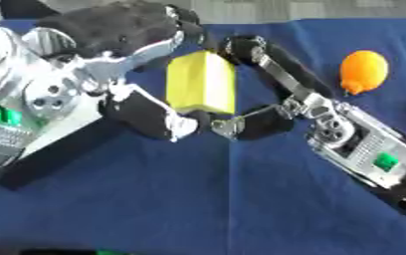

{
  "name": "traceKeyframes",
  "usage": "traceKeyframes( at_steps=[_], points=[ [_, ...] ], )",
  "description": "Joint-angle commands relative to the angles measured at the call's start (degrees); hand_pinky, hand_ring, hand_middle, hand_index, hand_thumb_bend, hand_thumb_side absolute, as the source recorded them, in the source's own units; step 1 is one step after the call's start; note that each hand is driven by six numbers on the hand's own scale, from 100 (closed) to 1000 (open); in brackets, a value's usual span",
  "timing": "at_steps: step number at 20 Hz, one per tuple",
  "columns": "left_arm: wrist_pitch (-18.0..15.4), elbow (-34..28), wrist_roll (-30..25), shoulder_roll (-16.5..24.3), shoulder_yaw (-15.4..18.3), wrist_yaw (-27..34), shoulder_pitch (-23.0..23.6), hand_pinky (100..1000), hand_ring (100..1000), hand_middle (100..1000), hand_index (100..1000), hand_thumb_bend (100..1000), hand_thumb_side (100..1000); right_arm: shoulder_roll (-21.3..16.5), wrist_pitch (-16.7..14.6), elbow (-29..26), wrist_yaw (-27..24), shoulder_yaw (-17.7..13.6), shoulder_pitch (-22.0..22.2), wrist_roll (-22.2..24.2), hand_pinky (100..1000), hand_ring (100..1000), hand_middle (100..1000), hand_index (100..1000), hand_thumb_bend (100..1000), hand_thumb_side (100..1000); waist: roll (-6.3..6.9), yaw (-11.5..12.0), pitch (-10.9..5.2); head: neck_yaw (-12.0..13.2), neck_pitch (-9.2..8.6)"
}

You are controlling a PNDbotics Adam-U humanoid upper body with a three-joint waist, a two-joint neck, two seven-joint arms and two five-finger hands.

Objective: Pick up the objects with one hand, pass them to the other hand, and then place them into the box on the other side of the table.

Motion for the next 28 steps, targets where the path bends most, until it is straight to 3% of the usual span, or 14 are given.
traceKeyframes(
  at_steps=[1, 10, 16, 18, 24, 28],
  points=[
    [2.4, -0.4, -3.1, 0.3, 0.1, -0.5, -0.9, 1000, 904, 818, 876, 369, 353, -0.1, -0.5, -0.6, -0.3, -0.5, -0.9, 0.1, 707, 585, 441, 586, 212, 100, 0.86, 0.0, -0.73, 0.2, -0.08],
    [3.3, -0.4, -4.4, 0.3, -0.4, -2.1, -0.6, 1000, 891, 786, 857, 371, 372, 0.0, -1.3, -0.6, 0.0, -0.3, -0.9, 0.0, 700, 581, 439, 584, 217, 100, 0.96, 0.0, -0.60, 0.3, -0.08],
    [4.2, -0.4, -3.4, 0.1, -0.4, -2.7, -0.4, 1000, 864, 733, 809, 332, 287, 0.1, -1.6, -0.6, 0.4, -0.1, -0.9, 0.0, 696, 579, 439, 584, 219, 100, 1.01, 0.0, -0.47, 0.3, -0.08],
    [4.6, -0.4, -2.8, 0.0, -0.4, -3.1, -0.4, 971, 834, 678, 767, 316, 233, 0.1, -1.8, -0.6, 0.5, -0.1, -0.9, 0.0, 696, 579, 439, 583, 218, 100, 1.04, 0.0, -0.46, 0.3, -0.08],
    [4.0, 1.0, -2.3, -0.4, -1.1, -3.4, -0.4, 923, 791, 620, 717, 359, 237, 0.1, -2.4, -0.6, 0.4, -0.1, -0.9, -0.3, 688, 575, 437, 584, 217, 100, 1.10, 0.0, -0.43, 0.5, -0.08],
    [3.3, 2.7, -1.9, -0.8, -1.5, -3.7, -0.2, 891, 751, 577, 673, 313, 232, 0.1, -3.0, -0.6, 0.5, 0.0, -0.8, -0.3, 687, 575, 438, 587, 217, 100, 1.10, -0.1, -0.38, 0.7, -0.08]
  ],
)
